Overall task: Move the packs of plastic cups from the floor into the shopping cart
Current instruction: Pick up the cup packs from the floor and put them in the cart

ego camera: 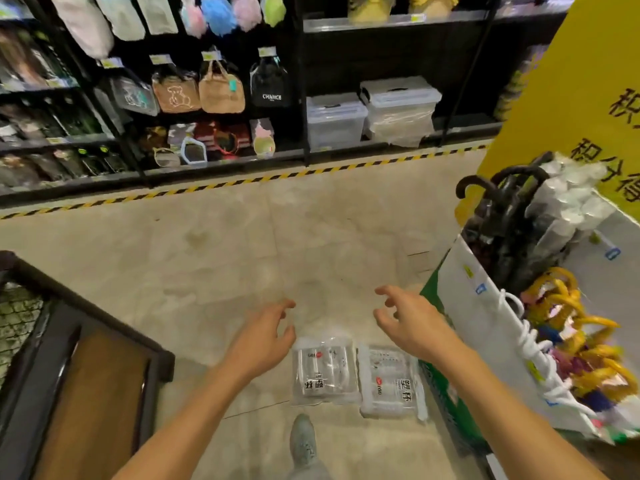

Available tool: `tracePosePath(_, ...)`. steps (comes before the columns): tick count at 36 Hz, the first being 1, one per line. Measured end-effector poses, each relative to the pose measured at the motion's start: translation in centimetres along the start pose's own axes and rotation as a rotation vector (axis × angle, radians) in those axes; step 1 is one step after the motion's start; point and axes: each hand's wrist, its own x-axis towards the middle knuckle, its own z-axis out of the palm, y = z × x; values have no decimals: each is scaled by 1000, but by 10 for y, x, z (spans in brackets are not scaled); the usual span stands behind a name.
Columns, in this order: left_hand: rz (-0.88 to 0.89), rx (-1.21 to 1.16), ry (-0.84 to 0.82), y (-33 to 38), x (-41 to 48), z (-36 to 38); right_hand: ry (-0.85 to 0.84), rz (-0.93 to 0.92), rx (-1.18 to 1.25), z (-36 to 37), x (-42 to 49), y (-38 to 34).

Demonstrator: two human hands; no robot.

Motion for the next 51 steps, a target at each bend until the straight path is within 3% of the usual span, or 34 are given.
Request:
tracePosePath(7, -22, -92, -59, -55, 114, 59, -4, 87, 132, 53, 112, 42)
tracePosePath(12, -85, -172, -78, -109, 174, 134, -57, 161, 234, 129, 187, 89)
tracePosePath(24, -244, -222, -105, -304, 249, 391, -197, 238, 386, 436, 333, 238)
tracePosePath(30, -243, -222, -184, -405, 265, 521, -285, 172, 359, 573, 373, 305)
tracePosePath(36, -265, -242, -218, -456, 268, 602, -260, 60, 343, 668, 388, 342)
tracePosePath(40, -247, -287, -232, -465, 268, 623, -158, 53, 379, 696, 394, 348)
tracePosePath(44, -254, -303, -213, -458, 268, 610, -219, 125, 446, 687, 394, 335)
tracePosePath(51, -259, -228, -186, -402, 275, 505, -210, 143, 443, 572, 377, 280)
